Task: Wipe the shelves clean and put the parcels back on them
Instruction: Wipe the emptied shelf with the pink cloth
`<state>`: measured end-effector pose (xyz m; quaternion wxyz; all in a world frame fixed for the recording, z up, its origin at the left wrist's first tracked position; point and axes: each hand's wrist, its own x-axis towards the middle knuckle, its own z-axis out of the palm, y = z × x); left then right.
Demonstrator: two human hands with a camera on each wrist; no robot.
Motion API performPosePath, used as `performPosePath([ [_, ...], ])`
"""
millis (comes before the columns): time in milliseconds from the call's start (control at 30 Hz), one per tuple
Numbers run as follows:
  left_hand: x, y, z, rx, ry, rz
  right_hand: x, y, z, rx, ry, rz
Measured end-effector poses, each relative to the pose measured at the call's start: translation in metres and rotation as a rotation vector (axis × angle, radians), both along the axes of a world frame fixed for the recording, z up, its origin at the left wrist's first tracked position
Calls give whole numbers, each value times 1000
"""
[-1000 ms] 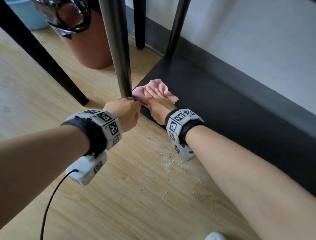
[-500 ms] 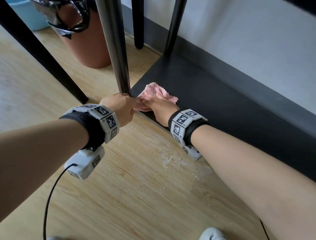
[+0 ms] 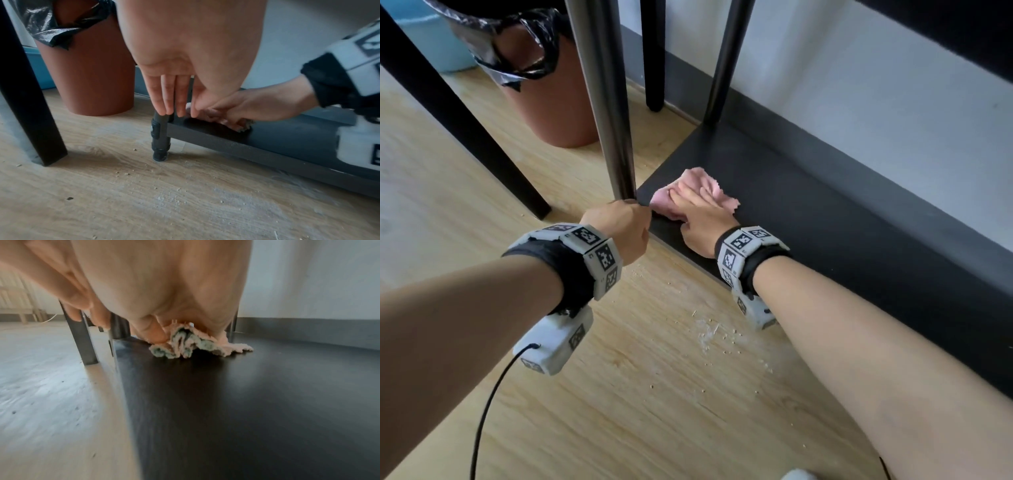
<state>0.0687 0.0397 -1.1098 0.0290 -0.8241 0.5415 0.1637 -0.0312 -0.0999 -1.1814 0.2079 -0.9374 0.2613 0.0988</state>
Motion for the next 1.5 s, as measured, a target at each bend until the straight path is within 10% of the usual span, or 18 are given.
performPosePath([
  [233,-17,-20,2,-22,36,-43,-29,2,4,-26,-245,-14],
  [467,-19,-39,-1,-99,82,11,16,-46,44,3,-72,-323],
  [767,-10,-46,-8,-83,102,29,-58,-89,8,-193,-15,-638],
  [967,-33,-62,-5,-41,100,60,-5,-44,13,-115,29,-327],
  [1267,-44,-54,-10,-120,159,-43,-131,-138,13,-160,-28,-679],
  [1500,-82,-80,-4,-13,161,-100,-146,-55,1,-213,-11,-608],
])
